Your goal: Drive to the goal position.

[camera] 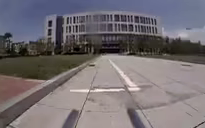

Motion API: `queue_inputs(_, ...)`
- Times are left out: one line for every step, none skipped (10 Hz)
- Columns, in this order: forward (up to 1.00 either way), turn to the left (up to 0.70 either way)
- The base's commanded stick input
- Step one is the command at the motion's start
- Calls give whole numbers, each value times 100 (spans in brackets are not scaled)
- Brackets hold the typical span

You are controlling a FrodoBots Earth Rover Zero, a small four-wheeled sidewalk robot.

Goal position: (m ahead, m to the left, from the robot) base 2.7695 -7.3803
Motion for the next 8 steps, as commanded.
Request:
queue_inputs(70, 0)
queue_inputs(70, 0)
queue_inputs(70, 0)
queue_inputs(70, 0)
queue_inputs(70, 0)
queue_inputs(70, 0)
queue_inputs(70, 0)
queue_inputs(70, 0)
